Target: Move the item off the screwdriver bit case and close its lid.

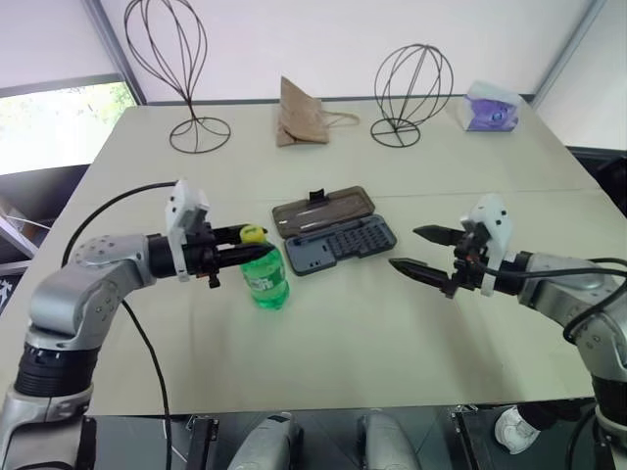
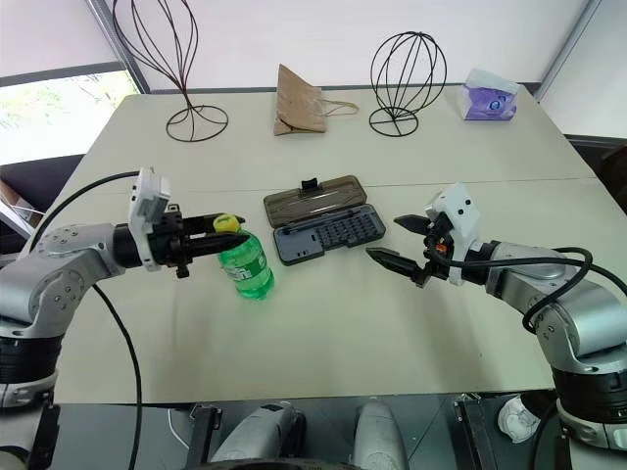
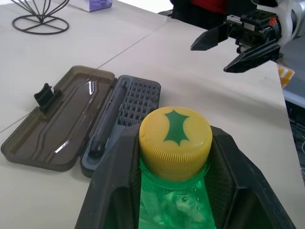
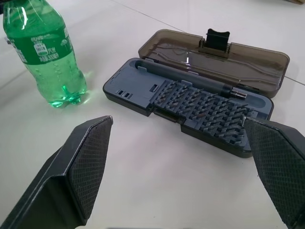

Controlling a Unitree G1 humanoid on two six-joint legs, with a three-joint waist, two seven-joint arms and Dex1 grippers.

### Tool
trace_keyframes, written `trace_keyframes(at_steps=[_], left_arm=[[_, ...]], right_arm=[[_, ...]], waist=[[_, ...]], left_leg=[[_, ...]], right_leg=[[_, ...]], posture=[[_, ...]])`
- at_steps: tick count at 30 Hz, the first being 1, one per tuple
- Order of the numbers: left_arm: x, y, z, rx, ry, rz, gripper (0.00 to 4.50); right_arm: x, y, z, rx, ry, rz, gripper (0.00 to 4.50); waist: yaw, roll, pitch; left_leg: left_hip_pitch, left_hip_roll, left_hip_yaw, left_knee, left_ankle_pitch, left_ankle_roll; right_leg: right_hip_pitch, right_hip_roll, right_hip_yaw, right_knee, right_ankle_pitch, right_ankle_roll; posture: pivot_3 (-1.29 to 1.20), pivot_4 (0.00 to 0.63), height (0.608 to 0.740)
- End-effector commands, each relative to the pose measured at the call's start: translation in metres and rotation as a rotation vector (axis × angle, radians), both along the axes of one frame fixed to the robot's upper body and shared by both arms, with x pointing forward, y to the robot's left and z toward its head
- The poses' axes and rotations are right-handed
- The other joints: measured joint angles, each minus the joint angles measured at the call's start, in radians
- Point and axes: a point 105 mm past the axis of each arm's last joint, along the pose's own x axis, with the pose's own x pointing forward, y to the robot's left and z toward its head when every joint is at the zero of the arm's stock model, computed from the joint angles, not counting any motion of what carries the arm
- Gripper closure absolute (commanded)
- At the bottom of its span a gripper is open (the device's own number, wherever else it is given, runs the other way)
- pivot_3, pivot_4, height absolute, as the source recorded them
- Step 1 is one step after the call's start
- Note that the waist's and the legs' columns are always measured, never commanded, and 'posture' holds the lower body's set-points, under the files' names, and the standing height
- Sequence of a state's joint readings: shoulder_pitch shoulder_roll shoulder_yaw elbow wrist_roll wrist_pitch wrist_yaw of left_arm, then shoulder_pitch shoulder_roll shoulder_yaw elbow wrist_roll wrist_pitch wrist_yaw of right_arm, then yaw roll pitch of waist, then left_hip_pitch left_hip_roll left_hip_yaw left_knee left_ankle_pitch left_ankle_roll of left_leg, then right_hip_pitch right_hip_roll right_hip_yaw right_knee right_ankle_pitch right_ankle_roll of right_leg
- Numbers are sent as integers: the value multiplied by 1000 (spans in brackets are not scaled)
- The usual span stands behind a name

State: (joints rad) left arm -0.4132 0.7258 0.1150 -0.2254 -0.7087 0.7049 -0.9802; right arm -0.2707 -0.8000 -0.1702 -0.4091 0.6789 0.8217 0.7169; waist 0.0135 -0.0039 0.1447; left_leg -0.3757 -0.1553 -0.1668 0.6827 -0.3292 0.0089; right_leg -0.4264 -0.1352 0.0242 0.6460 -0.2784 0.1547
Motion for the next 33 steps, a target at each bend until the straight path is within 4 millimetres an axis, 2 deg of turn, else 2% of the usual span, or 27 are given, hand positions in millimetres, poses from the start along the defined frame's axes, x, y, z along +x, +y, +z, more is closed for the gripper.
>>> trace_keyframes(at_steps=[1,4,6,12,20,23,25,31,32,33], left_arm=[[20,32,33,-6,-129,175,3307],[55,98,52,47,-254,552,3307],[66,124,53,77,-285,704,3307],[78,158,37,153,-303,920,3307],[83,195,-7,202,-206,1120,3307],[82,201,-20,191,-161,1157,3307],[83,201,-22,166,-151,1173,3307],[88,199,-8,150,-196,1177,377],[89,199,-3,134,-210,1183,130],[90,200,2,116,-221,1189,130]], right_arm=[[1,1,10,9,-52,5,0],[0,6,25,90,-72,28,0],[0,9,32,121,-84,44,0],[4,9,32,125,-84,44,0],[2,11,27,108,-77,43,0],[2,9,27,103,-78,33,0],[2,9,27,102,-80,29,0],[3,9,26,104,-79,20,0],[3,9,25,104,-78,19,0],[3,10,24,104,-76,18,0]], waist=[[0,-1,0],[-6,-3,3],[-13,-3,3],[1,-5,3],[-7,-3,2],[-8,-1,1],[-8,-1,1],[-8,-1,1],[-8,-2,2],[-6,-3,2]], left_leg=[[0,0,0,0,0,0],[0,1,0,0,0,-1],[0,2,1,0,1,-1],[-1,0,0,-1,-1,1],[1,1,1,1,0,0],[2,2,1,0,0,-1],[2,2,2,1,0,-1],[1,1,2,0,0,-1],[1,1,2,0,0,-1],[0,1,2,1,0,-1]], right_leg=[[0,0,0,0,0,0],[-1,1,0,0,0,0],[-1,1,0,0,0,0],[-2,0,-2,1,0,0],[-1,0,-2,2,0,0],[-1,0,-1,3,0,0],[-1,0,-1,4,0,0],[-1,0,-1,4,0,0],[-2,0,-1,3,0,0],[-2,0,-1,3,0,0]], posture=[[0,150,740],[0,150,740],[0,150,740],[0,150,740],[0,150,740],[0,150,740],[0,150,740],[0,150,740],[0,150,740],[0,150,740]])
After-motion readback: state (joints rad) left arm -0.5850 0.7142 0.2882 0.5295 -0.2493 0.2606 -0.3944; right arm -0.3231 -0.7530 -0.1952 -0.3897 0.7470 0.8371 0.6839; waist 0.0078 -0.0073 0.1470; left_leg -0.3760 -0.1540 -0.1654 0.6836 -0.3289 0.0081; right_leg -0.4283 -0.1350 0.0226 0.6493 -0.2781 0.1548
